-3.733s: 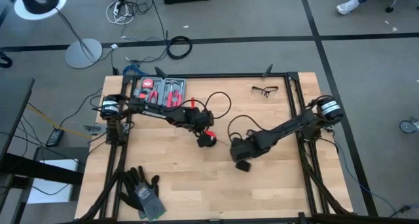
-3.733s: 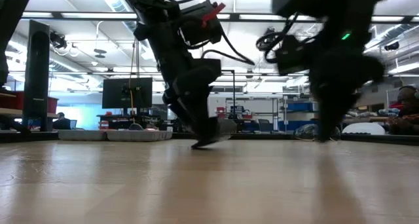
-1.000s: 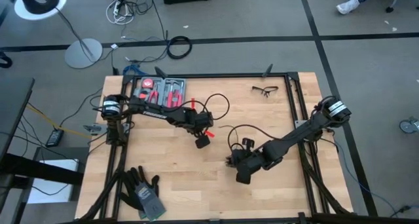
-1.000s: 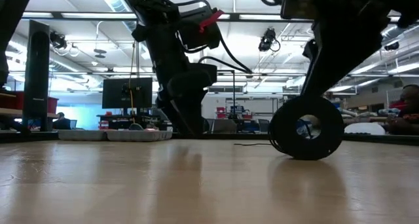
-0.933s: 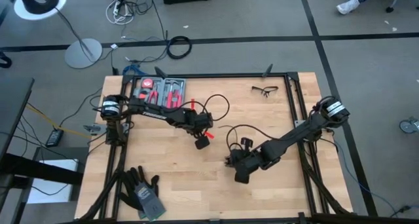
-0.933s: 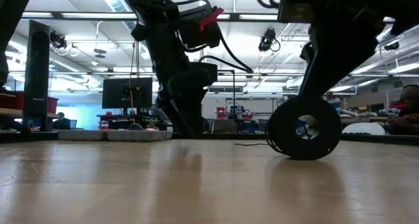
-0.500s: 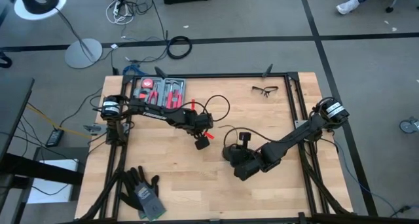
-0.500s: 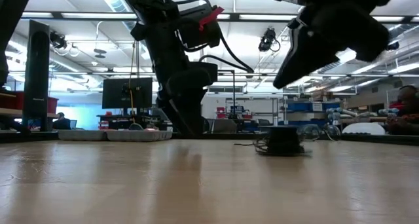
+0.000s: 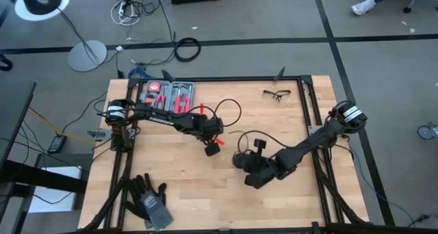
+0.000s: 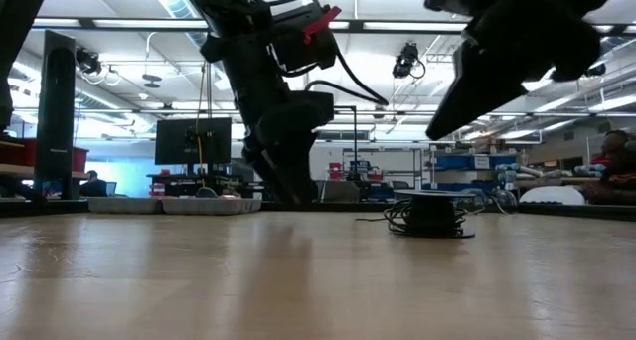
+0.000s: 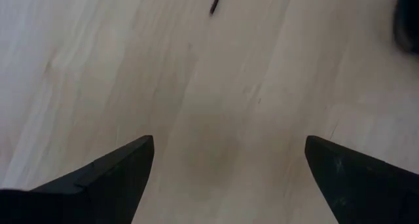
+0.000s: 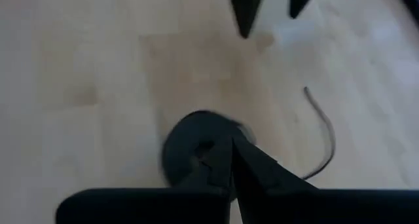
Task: Coil cords
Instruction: Uncoil the black wire from the black spool
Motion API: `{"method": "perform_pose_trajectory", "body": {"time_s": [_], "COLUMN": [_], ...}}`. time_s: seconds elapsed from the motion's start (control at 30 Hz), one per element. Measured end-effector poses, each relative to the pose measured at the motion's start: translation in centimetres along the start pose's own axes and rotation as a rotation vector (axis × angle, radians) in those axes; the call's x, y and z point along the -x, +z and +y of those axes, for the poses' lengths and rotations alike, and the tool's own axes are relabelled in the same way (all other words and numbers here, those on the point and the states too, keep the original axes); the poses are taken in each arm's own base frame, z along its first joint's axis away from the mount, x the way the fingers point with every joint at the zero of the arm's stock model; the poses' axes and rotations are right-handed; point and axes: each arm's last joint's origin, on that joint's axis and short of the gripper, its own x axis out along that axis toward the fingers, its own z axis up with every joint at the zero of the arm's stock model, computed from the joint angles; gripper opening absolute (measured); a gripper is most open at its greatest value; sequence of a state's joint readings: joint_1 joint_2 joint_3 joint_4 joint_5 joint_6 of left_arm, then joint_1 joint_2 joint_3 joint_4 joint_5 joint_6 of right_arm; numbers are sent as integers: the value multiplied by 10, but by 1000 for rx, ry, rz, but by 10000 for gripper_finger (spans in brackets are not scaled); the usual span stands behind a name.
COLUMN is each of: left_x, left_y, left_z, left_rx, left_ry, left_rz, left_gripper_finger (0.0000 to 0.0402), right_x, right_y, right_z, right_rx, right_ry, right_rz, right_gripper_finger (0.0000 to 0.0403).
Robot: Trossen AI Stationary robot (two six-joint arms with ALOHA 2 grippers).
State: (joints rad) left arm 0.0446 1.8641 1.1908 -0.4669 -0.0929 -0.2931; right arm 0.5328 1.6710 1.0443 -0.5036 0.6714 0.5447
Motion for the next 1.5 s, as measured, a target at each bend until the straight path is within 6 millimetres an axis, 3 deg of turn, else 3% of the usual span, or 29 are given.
{"method": "perform_pose_trajectory", "body": {"time_s": [0.17, 0.43, 0.7, 1.13, 1.5], "left_x": [1, 3, 7, 12, 13], "left_y": [10, 21, 29, 28, 19], "left_z": [-3, -12, -19, -41, -64], "left_rx": [8, 118, 188, 173, 181], "left_ry": [-29, -119, -223, -279, -148], "left_rz": [-102, -224, -287, -348, -407], "left_gripper_finger": [400, 400, 399, 399, 399], "right_x": [18, 50, 50, 47, 47], "right_y": [-11, -47, -76, -78, -78], "right_z": [10, 31, 33, 32, 32], "right_rx": [-60, -175, -283, -294, -267], "right_ry": [10, -47, -60, -65, -67], "right_rz": [-3, -93, -125, -126, -125], "right_gripper_finger": [7, 6, 4, 10, 5]}}
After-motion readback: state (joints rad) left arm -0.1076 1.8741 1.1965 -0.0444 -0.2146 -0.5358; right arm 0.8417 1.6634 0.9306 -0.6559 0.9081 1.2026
